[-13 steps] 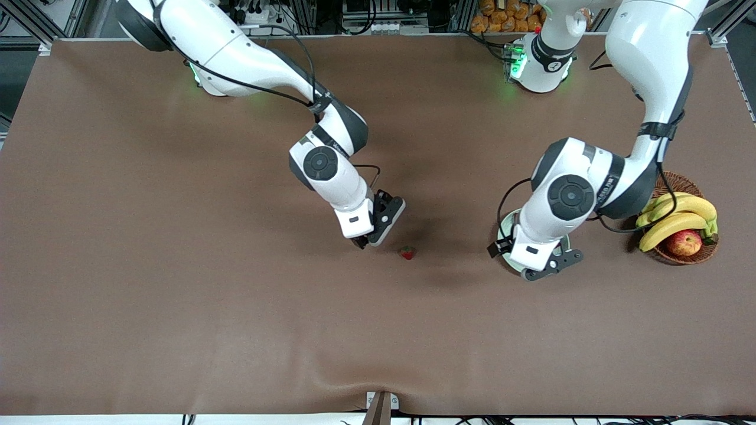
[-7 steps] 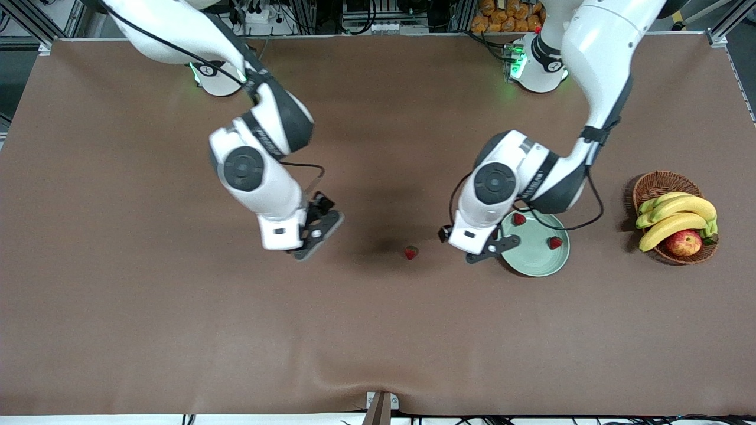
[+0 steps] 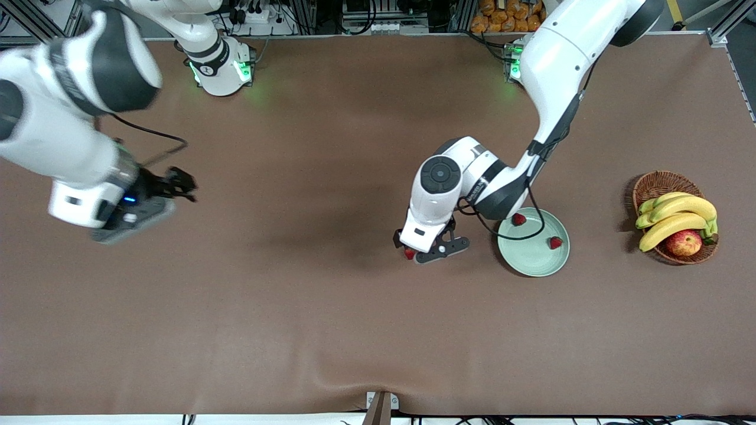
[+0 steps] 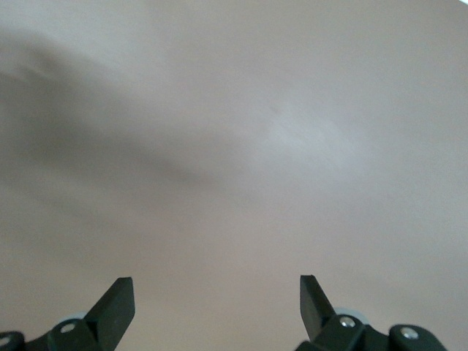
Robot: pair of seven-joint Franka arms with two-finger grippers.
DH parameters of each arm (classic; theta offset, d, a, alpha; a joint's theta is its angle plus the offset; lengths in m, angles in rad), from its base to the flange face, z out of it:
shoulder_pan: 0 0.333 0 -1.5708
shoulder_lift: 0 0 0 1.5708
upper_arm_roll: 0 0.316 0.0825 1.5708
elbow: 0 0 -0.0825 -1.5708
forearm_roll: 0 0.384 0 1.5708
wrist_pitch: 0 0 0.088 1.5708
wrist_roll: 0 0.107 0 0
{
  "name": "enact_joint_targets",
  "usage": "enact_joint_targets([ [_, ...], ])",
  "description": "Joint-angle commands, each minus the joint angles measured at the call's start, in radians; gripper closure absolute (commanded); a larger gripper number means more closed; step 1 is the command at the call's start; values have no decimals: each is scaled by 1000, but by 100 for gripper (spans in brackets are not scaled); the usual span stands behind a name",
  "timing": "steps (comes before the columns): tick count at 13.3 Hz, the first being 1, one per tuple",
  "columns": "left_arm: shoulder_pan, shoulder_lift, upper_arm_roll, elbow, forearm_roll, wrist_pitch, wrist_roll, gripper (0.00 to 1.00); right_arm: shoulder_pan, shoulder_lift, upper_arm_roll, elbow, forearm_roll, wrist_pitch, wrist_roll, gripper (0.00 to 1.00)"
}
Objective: Collect all strawberries into plate
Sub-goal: 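Grasp the last strawberry with the left gripper while the right gripper withdraws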
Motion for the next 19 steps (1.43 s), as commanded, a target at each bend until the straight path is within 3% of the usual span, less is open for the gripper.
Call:
enact_joint_targets([
  [1, -40, 61, 10, 38, 93, 44, 6, 0, -41, -106, -44, -52, -1, -56, 26, 0],
  [5, -75, 106, 24, 62, 104, 53, 6, 6, -40, -142, -135, -21, 20, -157, 100, 0],
  [9, -78, 124, 41, 62, 124, 118, 43, 6, -52, -190, -138, -20, 39, -225, 259, 0],
  [12, -78, 138, 50, 62, 124, 121, 66, 10, -61, -197, -144, -17, 77, -223, 269, 0],
  [19, -77, 141, 50, 61, 124, 121, 64, 15, -112, -193, -144, 46, 76, -305, 252, 0],
])
